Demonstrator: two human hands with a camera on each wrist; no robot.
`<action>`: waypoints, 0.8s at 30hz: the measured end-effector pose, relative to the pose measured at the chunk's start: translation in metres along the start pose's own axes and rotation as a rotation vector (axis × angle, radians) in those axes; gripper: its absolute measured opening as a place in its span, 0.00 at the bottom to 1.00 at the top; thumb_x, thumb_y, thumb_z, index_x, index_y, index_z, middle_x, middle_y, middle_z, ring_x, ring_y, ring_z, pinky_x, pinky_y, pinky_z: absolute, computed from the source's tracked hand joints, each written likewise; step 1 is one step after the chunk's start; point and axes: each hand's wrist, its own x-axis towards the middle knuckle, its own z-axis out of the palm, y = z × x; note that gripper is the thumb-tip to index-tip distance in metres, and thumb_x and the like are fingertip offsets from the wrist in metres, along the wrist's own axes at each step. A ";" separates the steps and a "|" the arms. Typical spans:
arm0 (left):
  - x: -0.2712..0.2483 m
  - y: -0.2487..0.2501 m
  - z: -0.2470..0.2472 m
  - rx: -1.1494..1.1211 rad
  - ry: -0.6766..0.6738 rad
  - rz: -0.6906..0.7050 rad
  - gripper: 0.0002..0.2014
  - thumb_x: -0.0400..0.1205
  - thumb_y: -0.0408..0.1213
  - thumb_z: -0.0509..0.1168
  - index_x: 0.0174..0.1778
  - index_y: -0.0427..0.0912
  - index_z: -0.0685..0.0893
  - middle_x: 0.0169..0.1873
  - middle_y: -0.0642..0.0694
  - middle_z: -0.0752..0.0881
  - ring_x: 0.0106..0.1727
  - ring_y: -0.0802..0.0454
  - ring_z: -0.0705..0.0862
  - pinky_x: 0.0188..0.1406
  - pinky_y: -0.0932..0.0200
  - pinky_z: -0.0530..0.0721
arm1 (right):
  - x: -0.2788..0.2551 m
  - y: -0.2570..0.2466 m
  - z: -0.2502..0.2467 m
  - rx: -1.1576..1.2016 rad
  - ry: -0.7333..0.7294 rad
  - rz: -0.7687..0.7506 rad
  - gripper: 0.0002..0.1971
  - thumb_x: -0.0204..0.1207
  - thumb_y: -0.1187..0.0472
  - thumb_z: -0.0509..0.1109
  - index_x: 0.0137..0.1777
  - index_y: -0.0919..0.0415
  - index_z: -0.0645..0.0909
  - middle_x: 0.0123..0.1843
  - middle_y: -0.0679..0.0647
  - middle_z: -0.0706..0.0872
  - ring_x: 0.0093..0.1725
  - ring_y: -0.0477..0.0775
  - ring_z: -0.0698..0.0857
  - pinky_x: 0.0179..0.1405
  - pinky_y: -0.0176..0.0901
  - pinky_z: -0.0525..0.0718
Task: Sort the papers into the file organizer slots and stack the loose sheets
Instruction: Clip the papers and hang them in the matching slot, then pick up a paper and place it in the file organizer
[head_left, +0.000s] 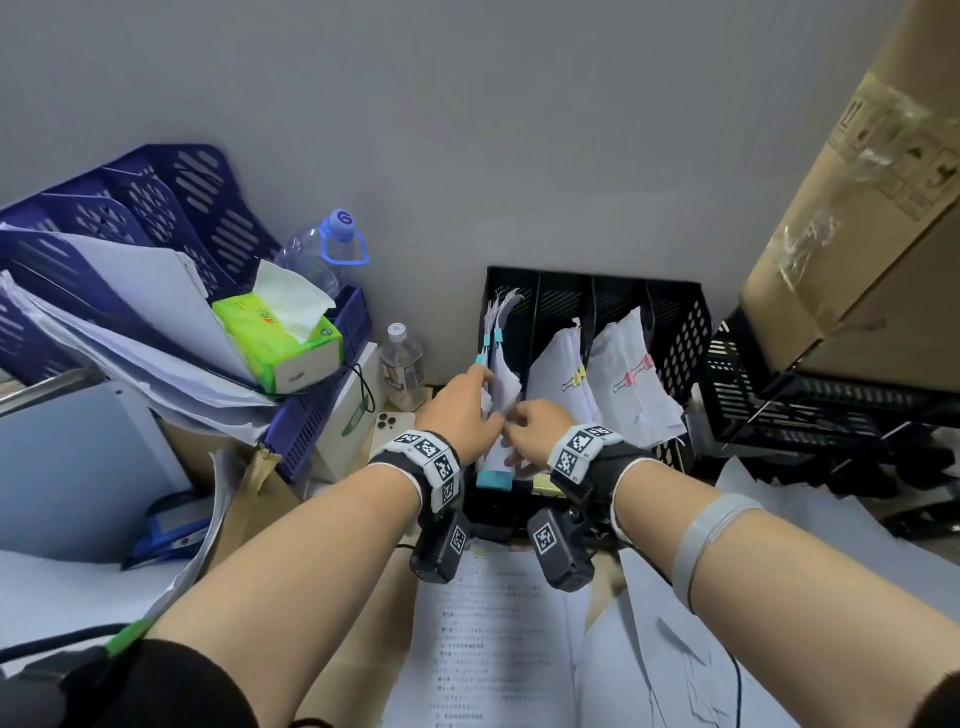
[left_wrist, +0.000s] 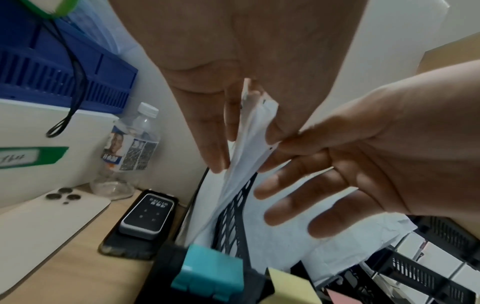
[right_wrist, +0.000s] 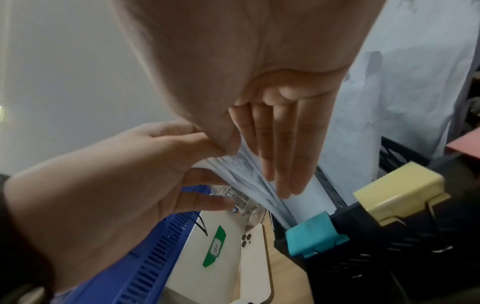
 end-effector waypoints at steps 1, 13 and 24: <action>-0.003 -0.003 0.002 -0.034 -0.006 0.014 0.28 0.76 0.45 0.67 0.72 0.53 0.69 0.61 0.46 0.83 0.54 0.43 0.86 0.55 0.45 0.86 | -0.002 0.003 0.000 0.008 -0.006 0.003 0.17 0.83 0.61 0.61 0.69 0.64 0.77 0.55 0.65 0.88 0.39 0.60 0.91 0.43 0.61 0.92; -0.087 -0.087 0.097 -0.203 -0.223 -0.677 0.20 0.78 0.38 0.71 0.65 0.42 0.77 0.55 0.40 0.85 0.51 0.43 0.83 0.49 0.55 0.81 | -0.044 0.141 0.032 -0.087 -0.226 0.386 0.07 0.79 0.64 0.62 0.47 0.63 0.82 0.45 0.60 0.87 0.41 0.60 0.90 0.37 0.47 0.89; -0.165 -0.100 0.155 -0.227 -0.189 -0.814 0.25 0.79 0.35 0.70 0.73 0.39 0.75 0.67 0.38 0.82 0.64 0.39 0.83 0.59 0.54 0.80 | -0.063 0.221 0.077 -0.078 -0.193 0.329 0.11 0.66 0.60 0.69 0.29 0.55 0.69 0.28 0.55 0.79 0.31 0.57 0.82 0.33 0.47 0.79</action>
